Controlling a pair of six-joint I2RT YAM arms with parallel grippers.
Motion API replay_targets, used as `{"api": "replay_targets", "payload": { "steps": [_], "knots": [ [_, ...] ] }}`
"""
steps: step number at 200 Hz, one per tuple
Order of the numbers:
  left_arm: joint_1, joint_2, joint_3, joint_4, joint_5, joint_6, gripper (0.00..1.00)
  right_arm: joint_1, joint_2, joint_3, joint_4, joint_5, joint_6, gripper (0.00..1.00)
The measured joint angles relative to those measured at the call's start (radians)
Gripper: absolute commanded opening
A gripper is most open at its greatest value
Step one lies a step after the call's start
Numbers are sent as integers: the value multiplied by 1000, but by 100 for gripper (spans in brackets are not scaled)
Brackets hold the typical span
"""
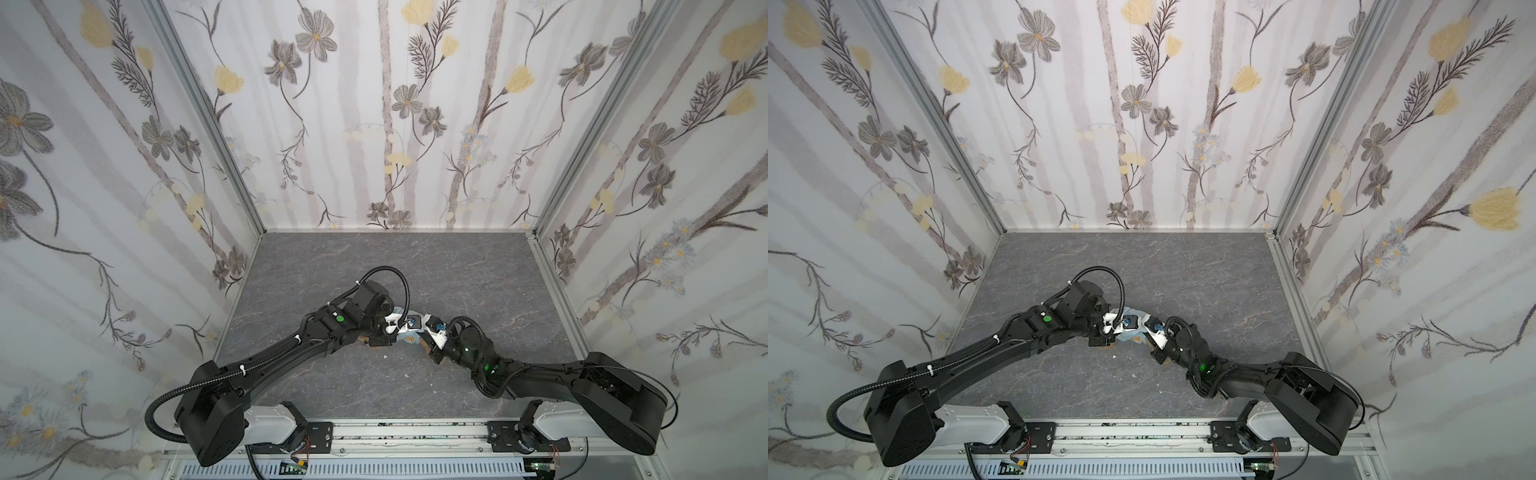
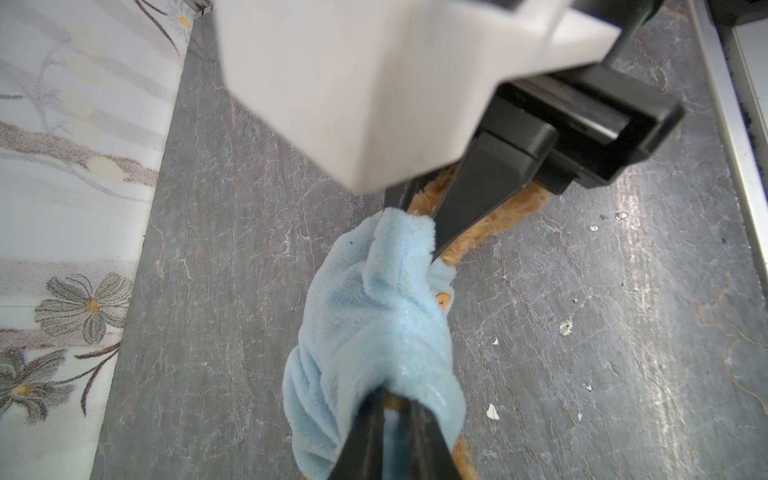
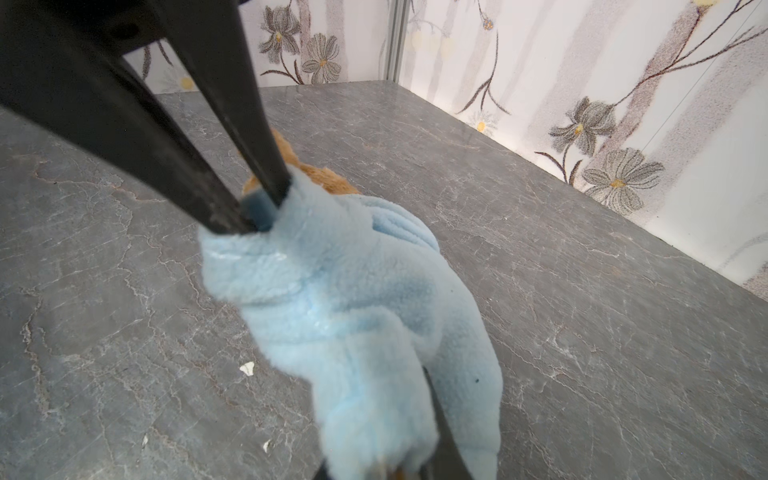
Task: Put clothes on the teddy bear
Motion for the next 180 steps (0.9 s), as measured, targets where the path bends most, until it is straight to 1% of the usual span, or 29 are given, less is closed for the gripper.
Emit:
{"api": "replay_targets", "payload": {
  "steps": [31,89,114,158,173,180],
  "knots": [
    [-2,16,9,0,4,4,25,0,0,-2,8,0,31,10],
    [-6,48,14,1,3,23,30,0,3,-12,31,0,153,6],
    [-6,82,30,1,3,25,30,0,16,-12,63,0,222,5],
    [-6,160,59,13,0,25,35,3,52,-12,109,-7,324,3],
    [-6,178,60,33,-5,25,35,6,62,-14,117,1,352,3],
    [-6,185,60,42,-7,25,33,6,65,-16,120,7,362,2]
  ]
}}
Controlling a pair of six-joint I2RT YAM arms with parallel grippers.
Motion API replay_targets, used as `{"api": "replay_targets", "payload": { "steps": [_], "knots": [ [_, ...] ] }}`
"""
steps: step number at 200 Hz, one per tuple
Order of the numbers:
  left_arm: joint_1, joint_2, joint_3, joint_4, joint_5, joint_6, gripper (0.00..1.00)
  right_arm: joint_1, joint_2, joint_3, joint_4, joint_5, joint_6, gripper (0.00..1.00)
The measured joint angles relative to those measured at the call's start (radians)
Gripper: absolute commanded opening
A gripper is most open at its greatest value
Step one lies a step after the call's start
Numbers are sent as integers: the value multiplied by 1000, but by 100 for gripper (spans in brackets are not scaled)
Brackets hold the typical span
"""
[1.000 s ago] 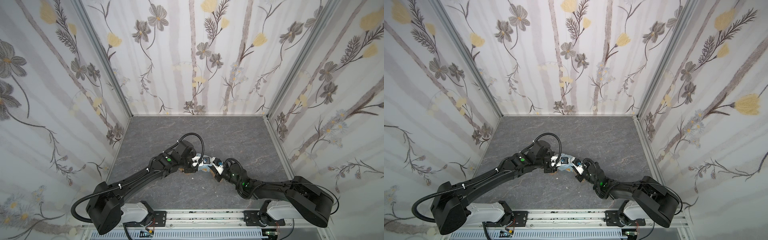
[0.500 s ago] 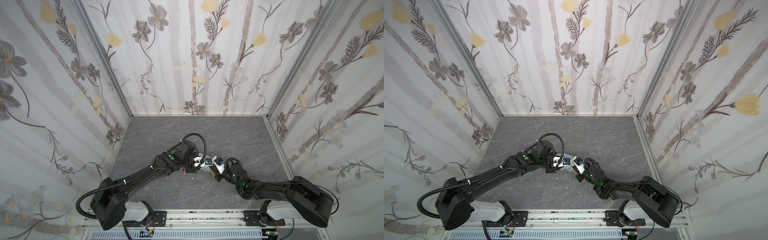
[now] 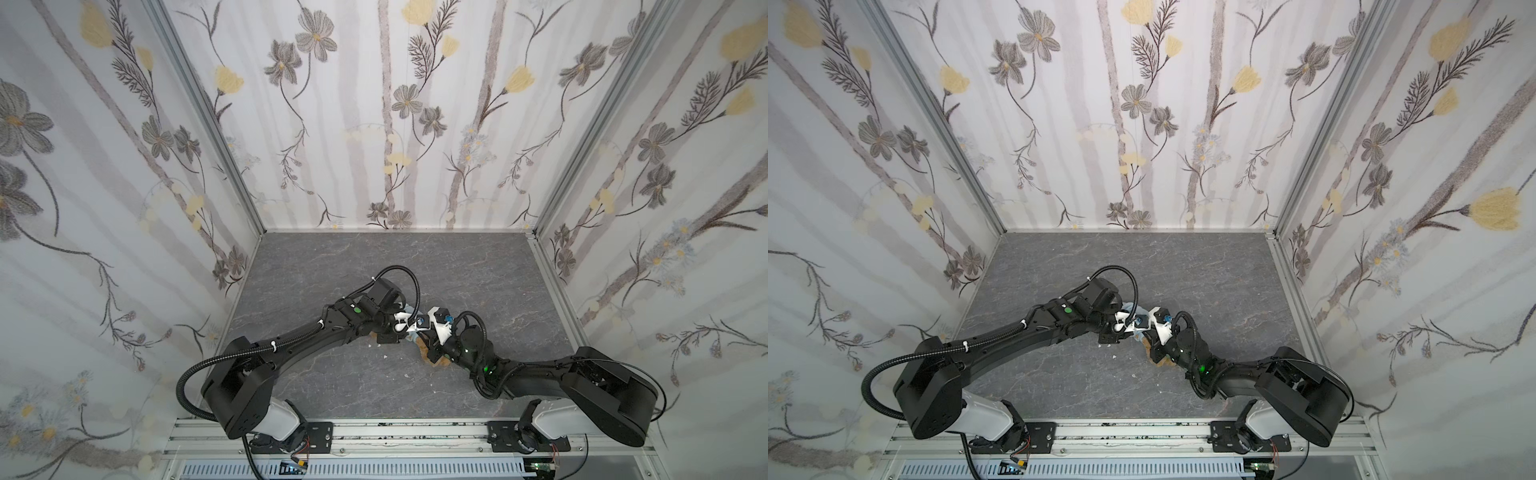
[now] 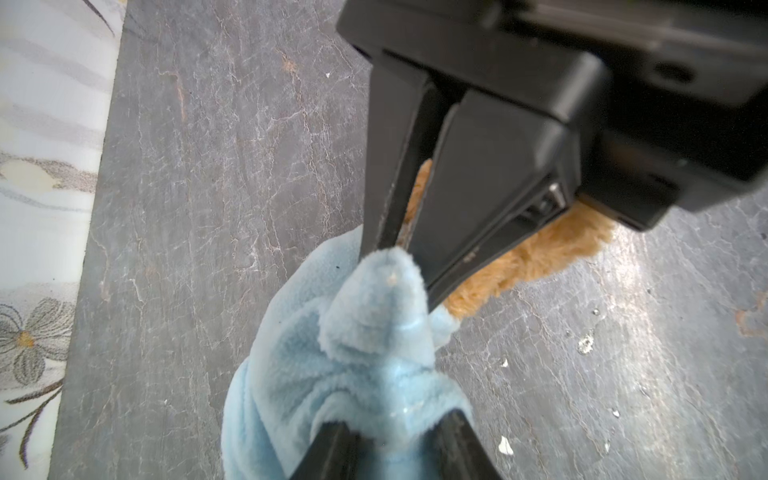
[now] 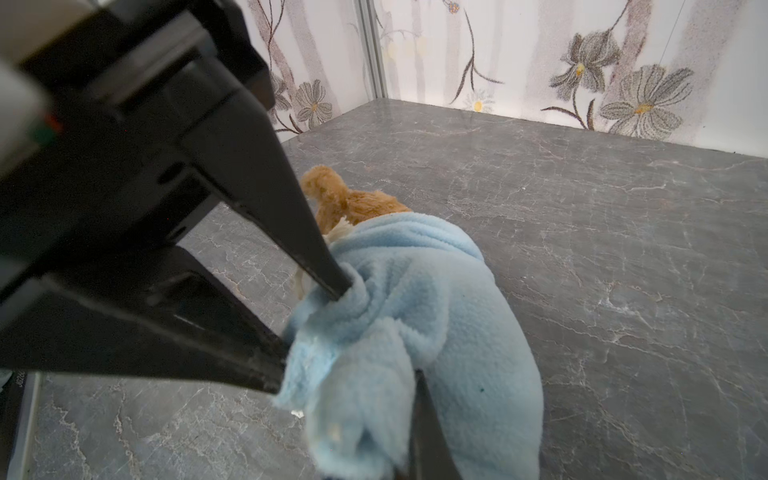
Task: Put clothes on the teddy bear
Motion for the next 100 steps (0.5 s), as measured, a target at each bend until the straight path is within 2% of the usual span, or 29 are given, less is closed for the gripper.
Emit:
{"api": "replay_targets", "payload": {
  "steps": [17,51,64,100],
  "knots": [
    [0,16,0,23,-5,1,25,0,5,-8,13,12,20,2],
    [5,45,5,61,-1,3,3,-2,-6,-44,29,44,24,1],
    [12,43,5,81,-4,-16,0,-9,-27,-64,40,31,-11,0],
    [42,-13,-25,139,-4,-58,0,-39,-72,-98,72,-8,-56,0]
  ]
}}
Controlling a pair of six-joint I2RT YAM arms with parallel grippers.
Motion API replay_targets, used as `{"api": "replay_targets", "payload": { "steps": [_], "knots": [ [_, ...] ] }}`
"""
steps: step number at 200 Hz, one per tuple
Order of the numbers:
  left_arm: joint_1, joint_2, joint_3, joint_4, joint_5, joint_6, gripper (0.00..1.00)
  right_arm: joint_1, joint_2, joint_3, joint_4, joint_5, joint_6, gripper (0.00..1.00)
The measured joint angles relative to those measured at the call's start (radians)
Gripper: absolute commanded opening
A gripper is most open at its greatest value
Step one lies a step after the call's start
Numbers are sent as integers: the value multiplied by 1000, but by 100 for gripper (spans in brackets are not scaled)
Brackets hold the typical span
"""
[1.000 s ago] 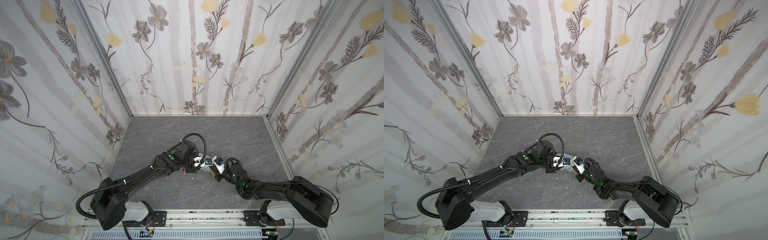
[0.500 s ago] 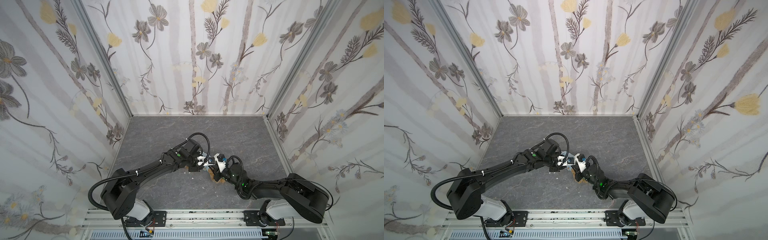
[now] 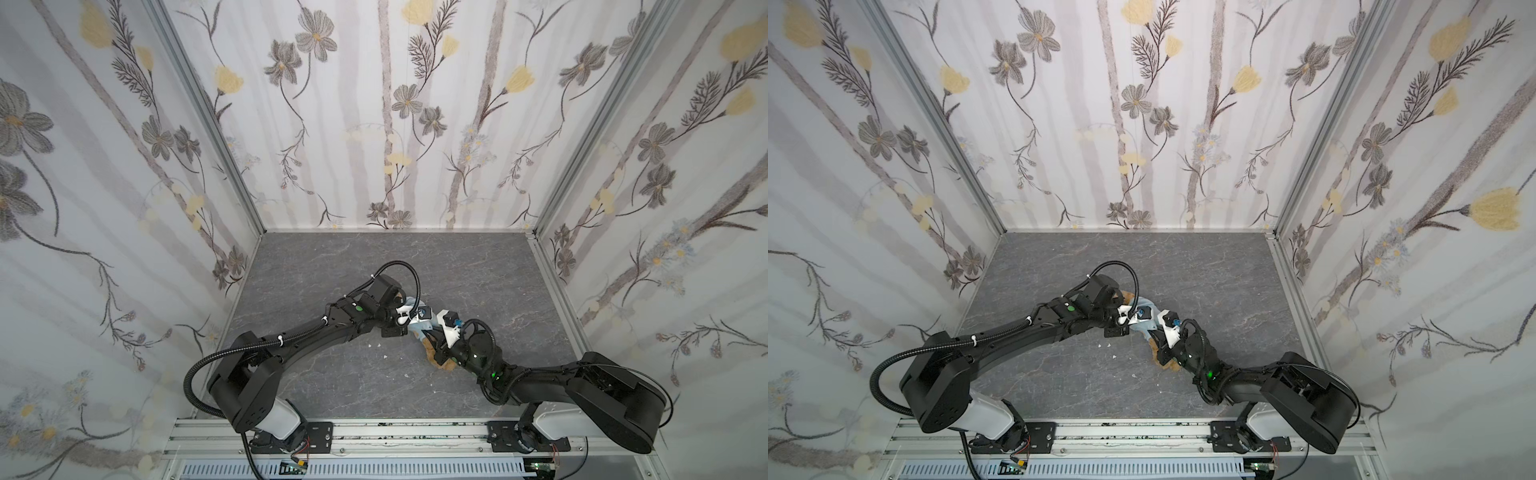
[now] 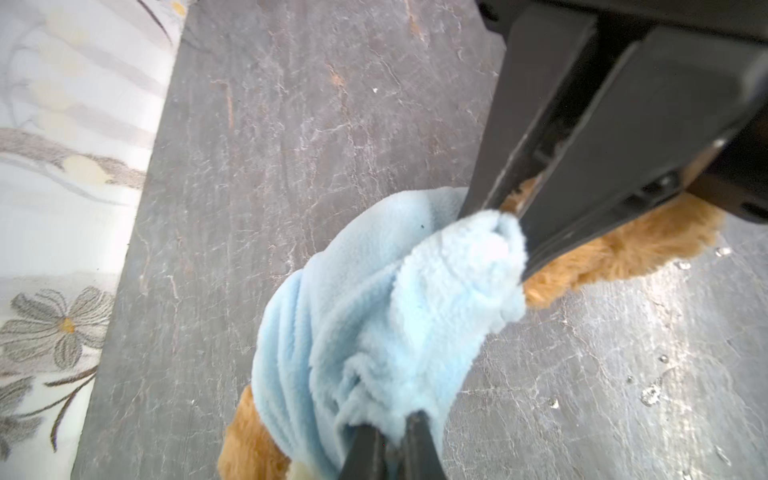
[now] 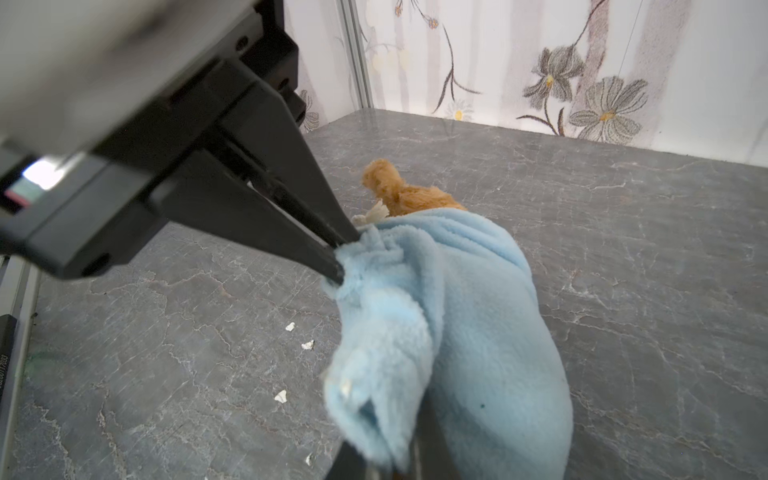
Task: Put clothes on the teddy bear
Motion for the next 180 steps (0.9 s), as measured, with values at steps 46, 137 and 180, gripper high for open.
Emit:
{"api": "replay_targets", "payload": {
  "steps": [46,137,180],
  "knots": [
    [29,-104,-80,64,57,-50,0,-38,-19,-20,21,-26,-17,0],
    [106,-200,-149,126,250,-151,0,-53,-12,-10,48,-48,-25,0],
    [131,-225,-177,159,273,-195,0,-60,-6,-11,55,-52,-44,0]
  ]
}}
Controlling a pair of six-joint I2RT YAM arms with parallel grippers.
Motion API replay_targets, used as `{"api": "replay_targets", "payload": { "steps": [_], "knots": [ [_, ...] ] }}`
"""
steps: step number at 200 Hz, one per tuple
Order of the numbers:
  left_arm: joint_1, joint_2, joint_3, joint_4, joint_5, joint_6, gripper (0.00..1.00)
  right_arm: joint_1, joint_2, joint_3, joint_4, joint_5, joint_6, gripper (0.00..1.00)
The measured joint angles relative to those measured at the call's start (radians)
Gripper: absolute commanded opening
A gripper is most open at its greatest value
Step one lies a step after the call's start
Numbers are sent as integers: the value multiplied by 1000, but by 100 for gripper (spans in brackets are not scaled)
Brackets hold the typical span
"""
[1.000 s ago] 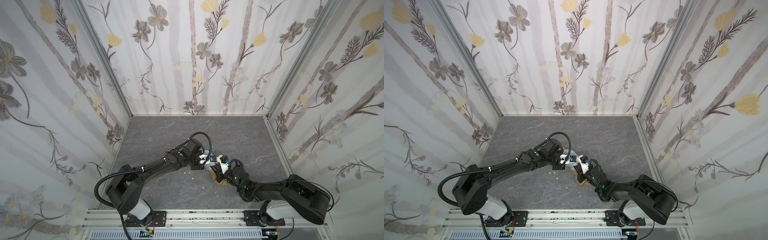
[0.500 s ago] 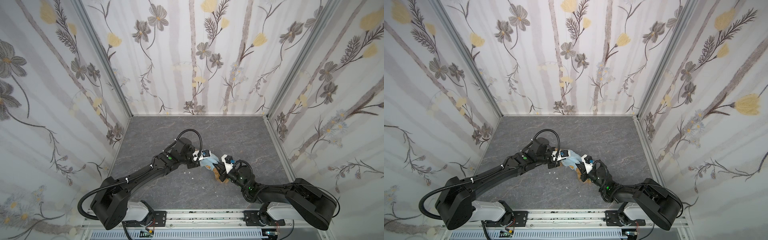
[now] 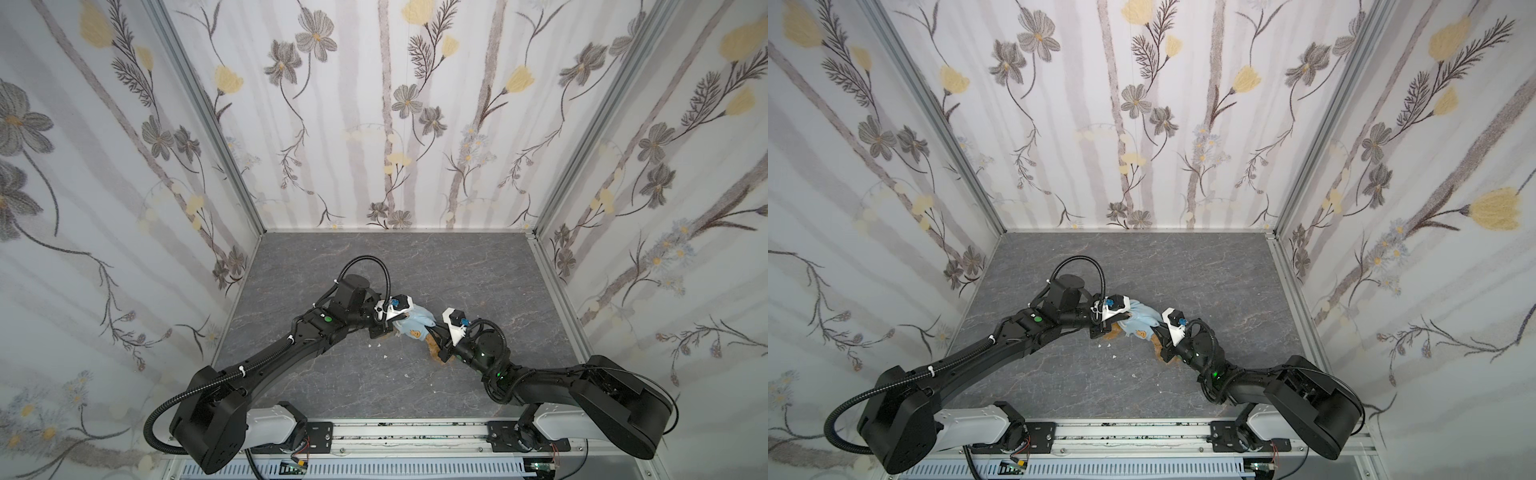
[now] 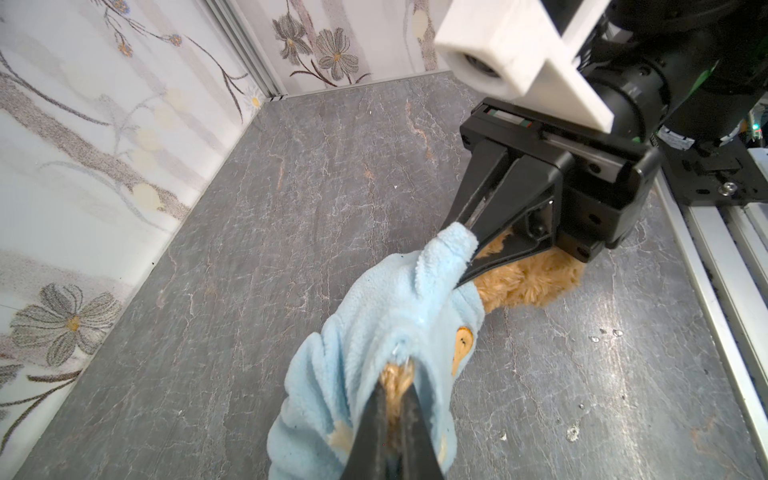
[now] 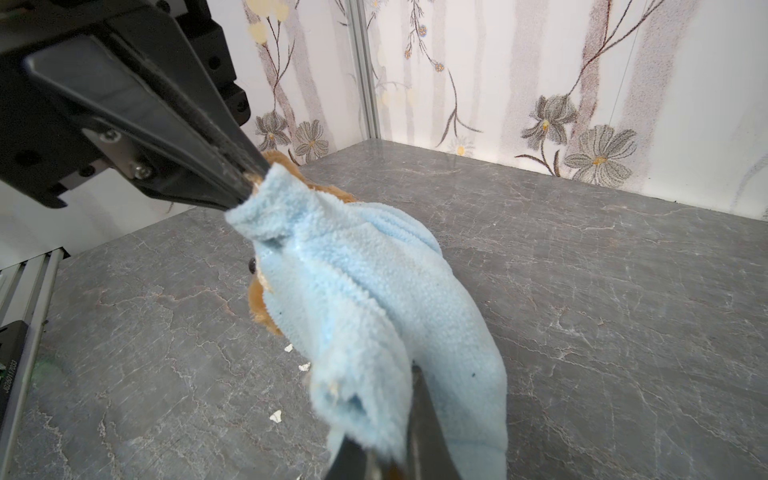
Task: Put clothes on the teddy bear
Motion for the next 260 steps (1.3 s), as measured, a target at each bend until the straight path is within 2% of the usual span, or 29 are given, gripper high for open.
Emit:
{"api": "replay_targets", "payload": {
  "steps": [34,77,132,179,200,209,227,247,260],
  "knots": [
    [7,-46,-43,69,2,-77,0,0,19,0,37,-2,0,0],
    [11,-90,-119,208,-8,-264,0,0,39,3,67,-2,1,0],
    [-3,-146,-167,291,-26,-495,0,2,89,21,113,0,45,0],
    [-38,-142,-189,364,-13,-652,0,20,130,74,74,24,66,0],
    [-50,-142,-196,354,-32,-631,0,21,107,72,44,35,71,0],
    [-55,-140,-195,336,-52,-592,12,21,81,67,20,39,71,0],
    [-73,-126,-187,278,-104,-483,27,20,31,66,-42,39,59,0],
    [-93,-123,-187,223,-165,-371,35,20,-2,73,-124,37,44,0],
    [-105,-123,-187,201,-193,-304,37,19,-11,78,-159,37,33,0]
  ]
}}
